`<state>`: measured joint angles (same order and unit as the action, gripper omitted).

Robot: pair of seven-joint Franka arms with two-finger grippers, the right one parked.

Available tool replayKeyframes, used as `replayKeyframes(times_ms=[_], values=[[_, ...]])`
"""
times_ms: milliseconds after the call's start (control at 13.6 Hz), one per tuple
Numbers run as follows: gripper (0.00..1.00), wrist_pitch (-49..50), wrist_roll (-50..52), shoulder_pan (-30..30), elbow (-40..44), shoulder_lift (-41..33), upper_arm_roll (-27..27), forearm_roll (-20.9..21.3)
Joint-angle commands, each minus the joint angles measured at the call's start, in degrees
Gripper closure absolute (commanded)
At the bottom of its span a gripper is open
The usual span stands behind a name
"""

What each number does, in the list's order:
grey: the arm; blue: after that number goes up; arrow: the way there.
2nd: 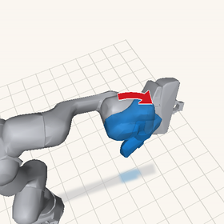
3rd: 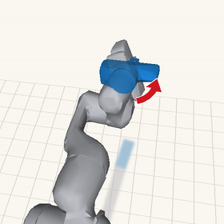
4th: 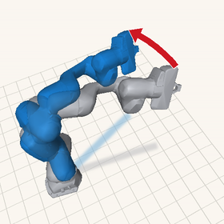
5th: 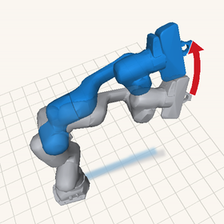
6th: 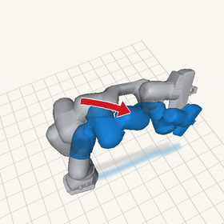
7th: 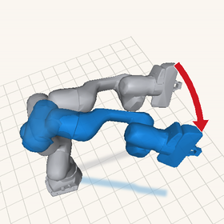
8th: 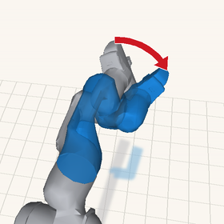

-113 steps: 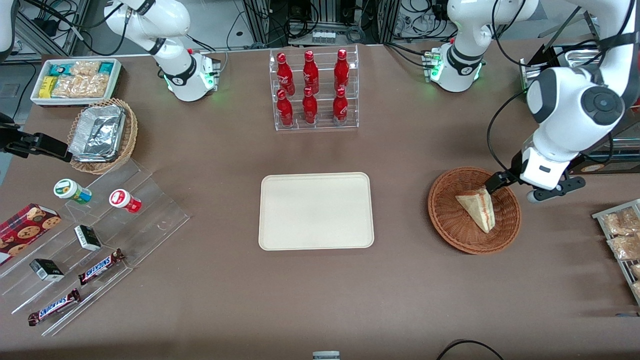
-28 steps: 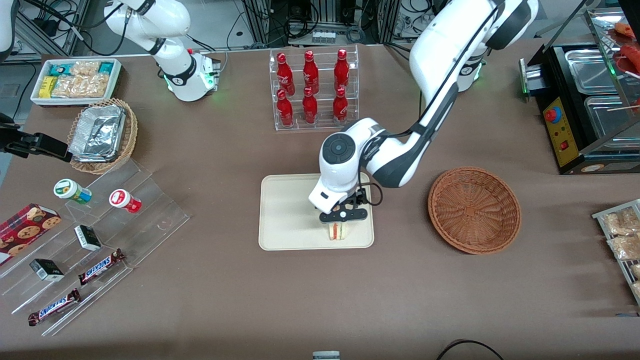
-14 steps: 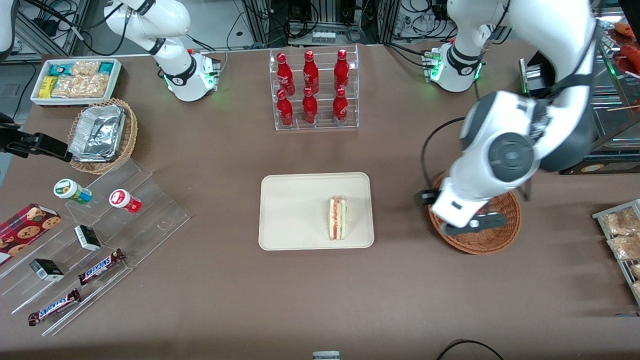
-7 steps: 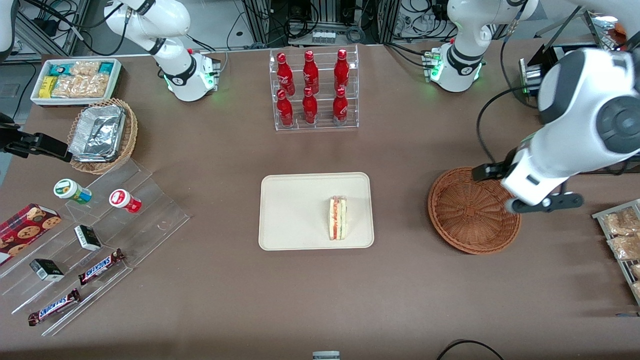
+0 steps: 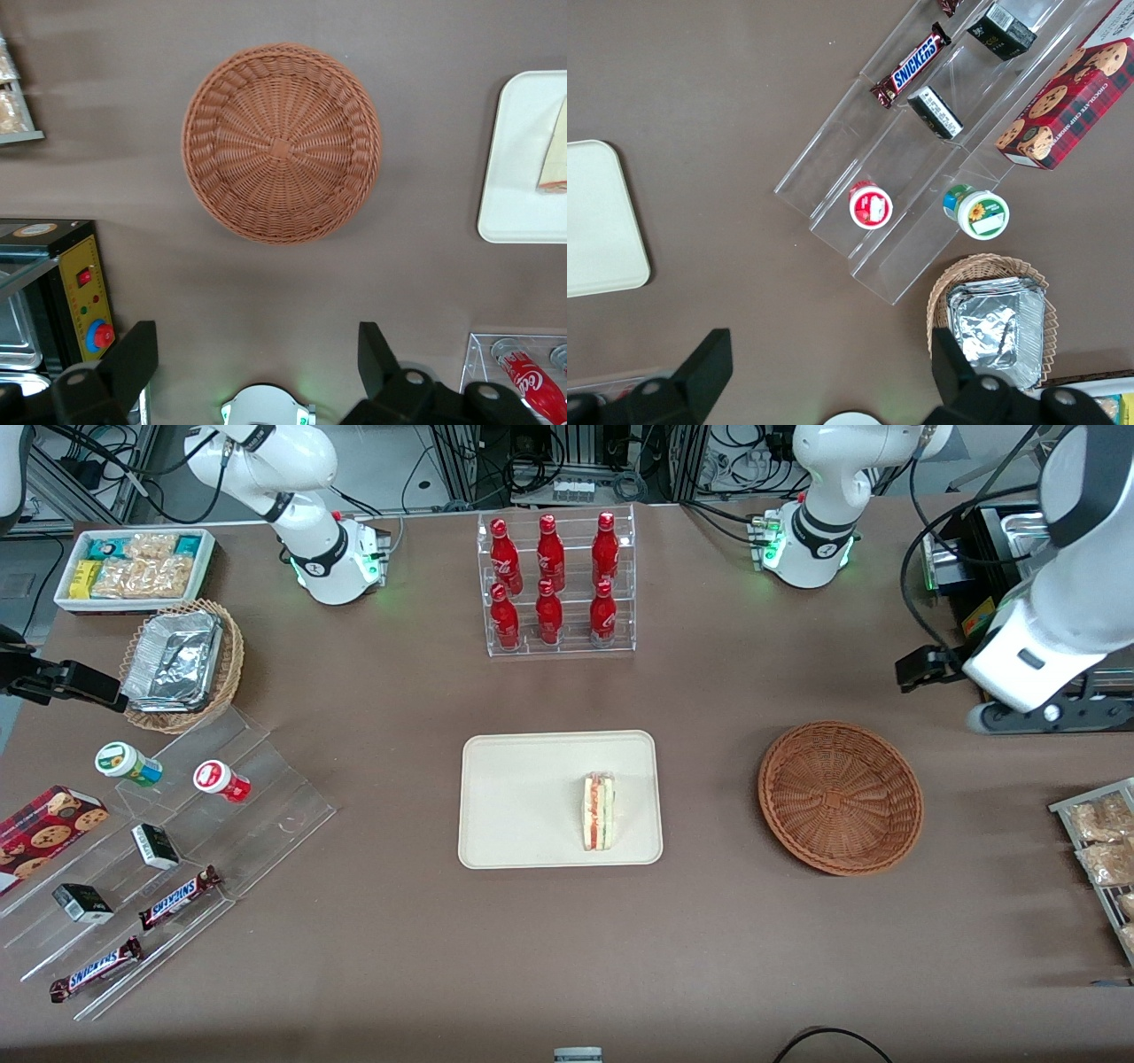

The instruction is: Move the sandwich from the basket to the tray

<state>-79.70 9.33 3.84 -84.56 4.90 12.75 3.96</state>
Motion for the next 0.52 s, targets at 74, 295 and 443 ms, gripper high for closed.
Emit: replayKeyframes(times_ms=[74, 295, 443], values=[[0.0, 0.25, -1.07, -0.33, -1.93, -4.19, -1.41, -0.71], [0.0, 0.34, -1.16, 0.2, -2.1, -4.64, -1.5, -0.45], [0.0, -0.1, -1.16, -0.23, -4.37, -6.47, -2.72, -0.36]])
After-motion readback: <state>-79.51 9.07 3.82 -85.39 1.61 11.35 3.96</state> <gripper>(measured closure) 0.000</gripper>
